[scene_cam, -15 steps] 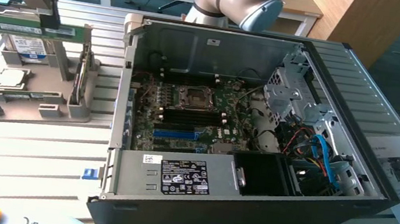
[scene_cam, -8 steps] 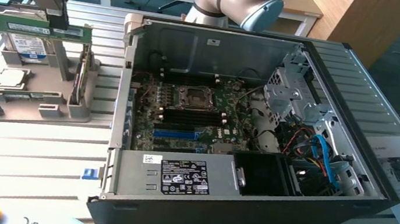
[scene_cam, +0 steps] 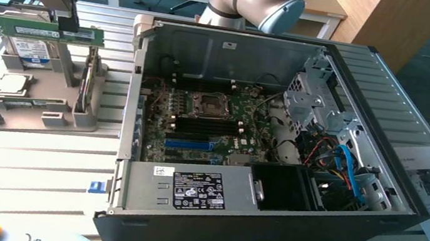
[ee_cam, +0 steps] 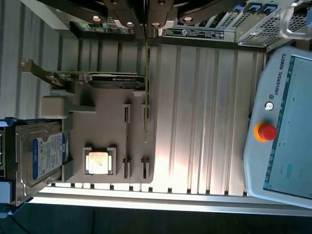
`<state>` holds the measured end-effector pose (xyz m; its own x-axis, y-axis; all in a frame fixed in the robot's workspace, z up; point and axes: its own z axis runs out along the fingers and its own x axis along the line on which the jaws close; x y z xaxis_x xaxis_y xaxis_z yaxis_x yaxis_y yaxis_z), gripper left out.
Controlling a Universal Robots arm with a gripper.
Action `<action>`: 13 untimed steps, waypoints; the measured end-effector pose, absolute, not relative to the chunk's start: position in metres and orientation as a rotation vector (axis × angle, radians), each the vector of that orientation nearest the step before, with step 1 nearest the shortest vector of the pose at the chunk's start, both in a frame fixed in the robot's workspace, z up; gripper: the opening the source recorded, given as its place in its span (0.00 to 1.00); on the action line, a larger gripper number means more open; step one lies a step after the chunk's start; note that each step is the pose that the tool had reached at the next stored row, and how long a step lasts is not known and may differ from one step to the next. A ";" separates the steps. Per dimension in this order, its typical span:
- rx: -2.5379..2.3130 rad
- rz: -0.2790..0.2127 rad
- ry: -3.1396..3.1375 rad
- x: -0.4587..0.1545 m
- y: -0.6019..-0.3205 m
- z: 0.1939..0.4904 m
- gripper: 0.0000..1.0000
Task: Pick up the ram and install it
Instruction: 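Pick up the ram and move it above insertion slot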
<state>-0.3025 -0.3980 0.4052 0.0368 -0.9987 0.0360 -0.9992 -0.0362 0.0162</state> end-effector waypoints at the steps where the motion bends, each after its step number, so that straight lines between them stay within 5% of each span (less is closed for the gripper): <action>1: 2.236 0.024 -2.155 -0.302 -0.398 0.405 0.12; 13: 2.236 0.026 -2.157 -0.295 -0.399 0.405 0.12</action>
<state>-0.2948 -0.3990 0.4052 0.0361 -0.9987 0.0361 -0.9993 -0.0356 0.0137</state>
